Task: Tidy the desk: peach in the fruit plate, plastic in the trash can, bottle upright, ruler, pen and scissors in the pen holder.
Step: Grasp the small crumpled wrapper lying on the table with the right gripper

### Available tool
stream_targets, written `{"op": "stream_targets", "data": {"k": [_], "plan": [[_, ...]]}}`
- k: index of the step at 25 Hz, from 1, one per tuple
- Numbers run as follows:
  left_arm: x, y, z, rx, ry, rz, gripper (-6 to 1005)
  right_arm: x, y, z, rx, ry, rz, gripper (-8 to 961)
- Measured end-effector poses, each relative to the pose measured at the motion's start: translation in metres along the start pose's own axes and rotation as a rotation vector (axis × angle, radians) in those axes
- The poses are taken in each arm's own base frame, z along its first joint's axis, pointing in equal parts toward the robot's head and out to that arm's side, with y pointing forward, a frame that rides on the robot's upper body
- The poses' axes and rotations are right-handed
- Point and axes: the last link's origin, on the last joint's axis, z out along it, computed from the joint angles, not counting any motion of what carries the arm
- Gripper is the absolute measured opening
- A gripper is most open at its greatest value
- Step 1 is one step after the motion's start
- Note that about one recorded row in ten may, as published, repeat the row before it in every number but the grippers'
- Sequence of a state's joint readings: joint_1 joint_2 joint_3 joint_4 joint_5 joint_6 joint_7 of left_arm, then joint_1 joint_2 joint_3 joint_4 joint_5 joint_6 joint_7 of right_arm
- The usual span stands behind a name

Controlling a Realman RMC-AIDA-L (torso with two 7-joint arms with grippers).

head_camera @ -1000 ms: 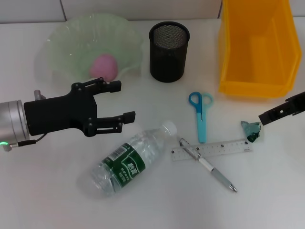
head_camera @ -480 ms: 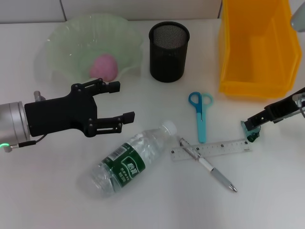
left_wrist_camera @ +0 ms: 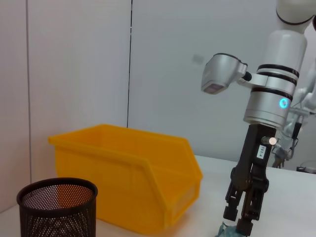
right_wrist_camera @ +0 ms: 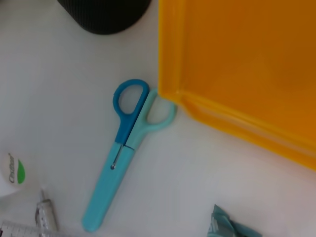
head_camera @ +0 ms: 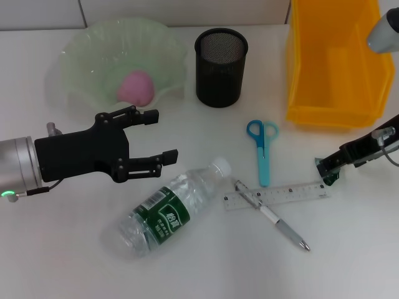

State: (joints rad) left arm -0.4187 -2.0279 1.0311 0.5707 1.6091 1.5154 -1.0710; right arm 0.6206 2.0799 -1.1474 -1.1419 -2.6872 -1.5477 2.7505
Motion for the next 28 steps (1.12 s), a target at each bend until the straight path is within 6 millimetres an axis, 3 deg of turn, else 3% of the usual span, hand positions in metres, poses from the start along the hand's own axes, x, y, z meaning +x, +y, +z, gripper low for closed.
{"op": "stream_targets", "data": {"k": [15, 23, 28], "plan": [[0.000, 0.000, 0.000, -0.002, 0.003, 0.004, 859, -0.001, 0.004, 0.009, 0.007, 0.016, -0.019, 800], [0.000, 0.000, 0.000, -0.002, 0.002, 0.005, 860, -0.001, 0.003, 0.013, 0.005, 0.025, -0.015, 578], [0.000, 0.000, 0.000, 0.001, 0.001, 0.004, 860, -0.002, 0.004, 0.012, 0.007, 0.021, -0.017, 506]]}}
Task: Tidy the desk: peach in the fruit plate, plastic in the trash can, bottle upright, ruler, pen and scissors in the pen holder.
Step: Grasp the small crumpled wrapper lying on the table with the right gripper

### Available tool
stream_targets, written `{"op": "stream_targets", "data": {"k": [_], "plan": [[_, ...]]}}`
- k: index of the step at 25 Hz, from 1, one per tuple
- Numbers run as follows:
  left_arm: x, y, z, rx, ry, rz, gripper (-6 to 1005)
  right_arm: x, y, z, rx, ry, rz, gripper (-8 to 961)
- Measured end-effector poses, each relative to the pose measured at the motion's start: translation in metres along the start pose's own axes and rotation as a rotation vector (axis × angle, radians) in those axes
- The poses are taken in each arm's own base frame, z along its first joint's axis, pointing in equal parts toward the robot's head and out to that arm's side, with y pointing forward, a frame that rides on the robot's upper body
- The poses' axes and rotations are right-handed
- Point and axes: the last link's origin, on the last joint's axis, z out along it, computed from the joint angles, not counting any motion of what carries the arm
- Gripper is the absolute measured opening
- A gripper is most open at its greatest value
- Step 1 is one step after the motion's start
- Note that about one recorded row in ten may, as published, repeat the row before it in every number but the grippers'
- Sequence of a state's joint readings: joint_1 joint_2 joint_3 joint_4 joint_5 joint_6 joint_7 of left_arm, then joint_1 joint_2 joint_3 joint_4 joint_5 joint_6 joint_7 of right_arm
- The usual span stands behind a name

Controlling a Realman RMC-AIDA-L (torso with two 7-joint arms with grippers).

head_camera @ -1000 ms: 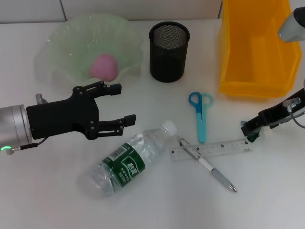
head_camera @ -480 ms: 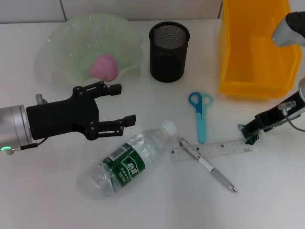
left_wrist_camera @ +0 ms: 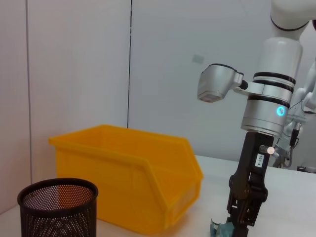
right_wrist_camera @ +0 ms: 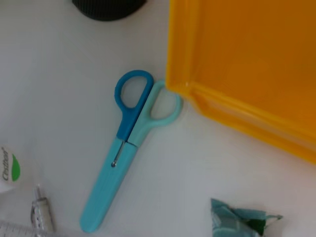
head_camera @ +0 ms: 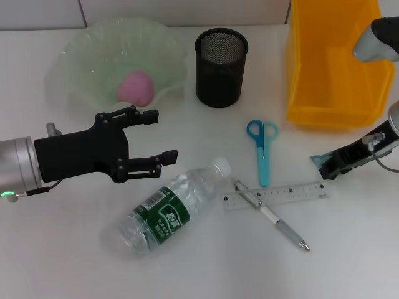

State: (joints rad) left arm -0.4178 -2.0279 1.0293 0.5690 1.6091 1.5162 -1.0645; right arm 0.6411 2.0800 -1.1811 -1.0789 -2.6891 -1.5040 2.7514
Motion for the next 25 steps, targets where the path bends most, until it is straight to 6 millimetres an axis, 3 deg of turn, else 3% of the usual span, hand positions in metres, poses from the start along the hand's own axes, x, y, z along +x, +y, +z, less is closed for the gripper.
{"op": "stream_targets", "data": {"k": [6, 25], "plan": [[-0.0002, 0.0001, -0.0002, 0.001, 0.000, 0.000, 860, -0.0005, -0.0020, -0.0001, 0.004, -0.013, 0.007, 386], [-0.0006, 0.0000, -0.0007, 0.003, 0.000, 0.000, 860, -0.0025, -0.0038, 0.0009, 0.015, -0.034, 0.002, 217]]}}
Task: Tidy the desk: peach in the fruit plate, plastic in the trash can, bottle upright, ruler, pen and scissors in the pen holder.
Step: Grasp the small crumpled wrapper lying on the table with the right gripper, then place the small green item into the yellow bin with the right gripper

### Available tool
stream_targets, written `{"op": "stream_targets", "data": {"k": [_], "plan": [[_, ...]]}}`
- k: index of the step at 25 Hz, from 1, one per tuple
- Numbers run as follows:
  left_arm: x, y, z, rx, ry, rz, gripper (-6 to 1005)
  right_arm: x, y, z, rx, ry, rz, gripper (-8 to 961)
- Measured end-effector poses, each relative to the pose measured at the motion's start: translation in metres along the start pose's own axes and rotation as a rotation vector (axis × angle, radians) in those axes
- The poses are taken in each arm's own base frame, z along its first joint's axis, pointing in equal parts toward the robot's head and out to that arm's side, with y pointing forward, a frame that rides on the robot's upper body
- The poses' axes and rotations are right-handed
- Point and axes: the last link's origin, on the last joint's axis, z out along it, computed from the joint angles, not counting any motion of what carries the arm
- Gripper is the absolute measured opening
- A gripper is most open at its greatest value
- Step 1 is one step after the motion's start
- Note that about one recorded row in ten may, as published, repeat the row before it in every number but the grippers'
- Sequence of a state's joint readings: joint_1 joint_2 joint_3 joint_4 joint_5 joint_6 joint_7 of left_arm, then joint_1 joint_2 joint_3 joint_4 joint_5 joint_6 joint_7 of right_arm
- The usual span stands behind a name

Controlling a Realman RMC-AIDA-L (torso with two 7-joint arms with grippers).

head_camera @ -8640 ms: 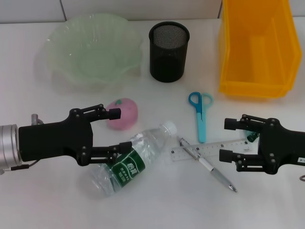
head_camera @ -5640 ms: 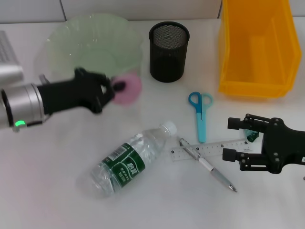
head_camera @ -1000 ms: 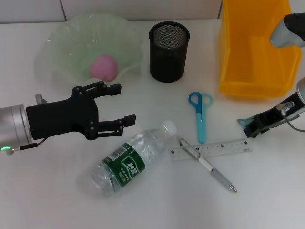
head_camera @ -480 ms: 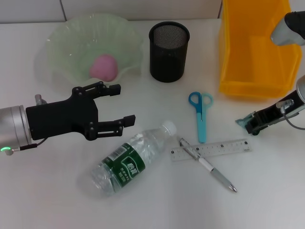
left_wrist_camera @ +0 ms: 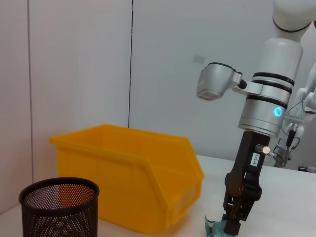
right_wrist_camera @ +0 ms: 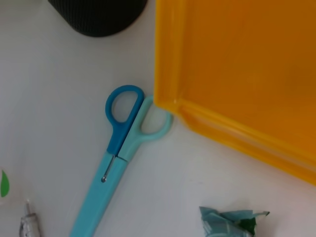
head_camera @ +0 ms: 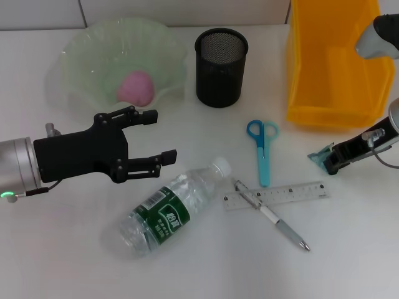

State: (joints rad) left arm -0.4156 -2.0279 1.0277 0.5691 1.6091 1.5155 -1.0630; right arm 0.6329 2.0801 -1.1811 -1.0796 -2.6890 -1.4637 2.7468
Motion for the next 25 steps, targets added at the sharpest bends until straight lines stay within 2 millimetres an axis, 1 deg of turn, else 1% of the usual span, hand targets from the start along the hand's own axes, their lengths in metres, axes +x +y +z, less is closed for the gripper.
{"op": "stream_targets", "data": {"k": [5, 9, 10, 11, 12, 13, 14, 17, 21, 23, 25], "plan": [[0.000, 0.000, 0.000, 0.000, 0.000, 0.000, 859, -0.001, 0.001, -0.009, 0.003, -0.024, -0.011, 204], [0.000, 0.000, 0.000, 0.001, 0.000, -0.001, 859, 0.000, 0.002, -0.019, 0.008, -0.041, -0.021, 219], [-0.001, 0.000, 0.000, 0.001, 0.000, -0.002, 859, 0.000, 0.003, -0.025, 0.009, -0.048, -0.027, 222], [-0.001, 0.000, -0.001, 0.001, -0.001, -0.002, 859, 0.000, 0.003, -0.025, 0.009, -0.048, -0.027, 226], [-0.001, 0.000, -0.001, 0.001, -0.001, -0.002, 859, -0.001, 0.005, -0.036, 0.010, -0.075, -0.037, 230], [-0.001, 0.000, -0.001, 0.001, -0.001, -0.002, 859, -0.001, 0.005, -0.036, 0.010, -0.075, -0.037, 234], [-0.001, 0.001, -0.001, 0.001, -0.001, -0.002, 860, -0.002, 0.007, -0.041, 0.008, -0.092, -0.042, 237], [-0.001, 0.001, -0.001, 0.002, -0.001, -0.002, 860, -0.009, 0.012, -0.060, 0.000, -0.172, -0.061, 248], [0.000, 0.000, 0.000, 0.000, 0.000, 0.001, 860, -0.024, 0.005, -0.085, 0.031, -0.287, -0.044, 263], [0.000, 0.000, 0.000, 0.000, 0.000, 0.001, 860, -0.033, -0.002, -0.091, 0.046, -0.334, -0.029, 271], [0.000, 0.000, 0.000, 0.000, 0.000, 0.001, 859, -0.039, -0.007, -0.090, 0.058, -0.368, -0.021, 278]]}}
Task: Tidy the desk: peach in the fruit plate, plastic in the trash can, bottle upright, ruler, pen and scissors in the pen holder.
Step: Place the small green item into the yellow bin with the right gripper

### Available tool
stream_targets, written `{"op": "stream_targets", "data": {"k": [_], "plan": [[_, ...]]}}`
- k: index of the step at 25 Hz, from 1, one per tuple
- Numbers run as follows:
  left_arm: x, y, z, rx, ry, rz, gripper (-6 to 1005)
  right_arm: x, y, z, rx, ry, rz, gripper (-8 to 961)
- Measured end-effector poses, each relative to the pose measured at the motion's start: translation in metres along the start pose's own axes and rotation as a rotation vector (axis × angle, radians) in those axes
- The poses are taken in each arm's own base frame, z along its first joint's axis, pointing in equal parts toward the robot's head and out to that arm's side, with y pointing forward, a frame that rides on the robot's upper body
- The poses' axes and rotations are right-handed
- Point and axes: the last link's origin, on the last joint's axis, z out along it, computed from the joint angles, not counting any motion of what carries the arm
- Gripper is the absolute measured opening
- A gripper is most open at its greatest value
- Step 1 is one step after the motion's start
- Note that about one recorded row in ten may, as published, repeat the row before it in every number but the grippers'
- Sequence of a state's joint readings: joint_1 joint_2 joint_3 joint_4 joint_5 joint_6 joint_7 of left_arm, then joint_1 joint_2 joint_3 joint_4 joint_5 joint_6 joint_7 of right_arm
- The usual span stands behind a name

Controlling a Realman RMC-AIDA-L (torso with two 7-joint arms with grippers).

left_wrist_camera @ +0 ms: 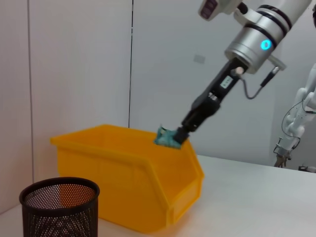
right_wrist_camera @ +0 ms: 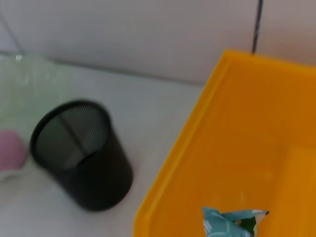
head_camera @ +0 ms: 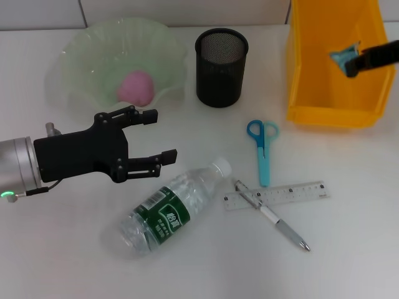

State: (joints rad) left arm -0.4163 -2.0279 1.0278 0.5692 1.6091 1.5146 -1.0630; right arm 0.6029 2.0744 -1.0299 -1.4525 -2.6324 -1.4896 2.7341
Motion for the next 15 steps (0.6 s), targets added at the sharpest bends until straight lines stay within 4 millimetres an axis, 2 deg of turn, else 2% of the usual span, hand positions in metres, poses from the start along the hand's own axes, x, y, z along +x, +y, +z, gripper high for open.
{"op": "stream_targets", "data": {"k": [5, 10, 15], "plan": [[0.000, 0.000, -0.001, 0.002, 0.004, 0.002, 859, -0.008, -0.010, 0.033, 0.013, -0.031, 0.018, 296], [0.001, 0.000, -0.002, 0.005, 0.011, 0.002, 859, -0.009, -0.011, 0.040, 0.009, -0.026, 0.013, 315], [0.003, -0.001, -0.002, 0.008, 0.017, 0.006, 859, -0.010, -0.010, 0.034, 0.015, -0.056, 0.008, 540]]}}
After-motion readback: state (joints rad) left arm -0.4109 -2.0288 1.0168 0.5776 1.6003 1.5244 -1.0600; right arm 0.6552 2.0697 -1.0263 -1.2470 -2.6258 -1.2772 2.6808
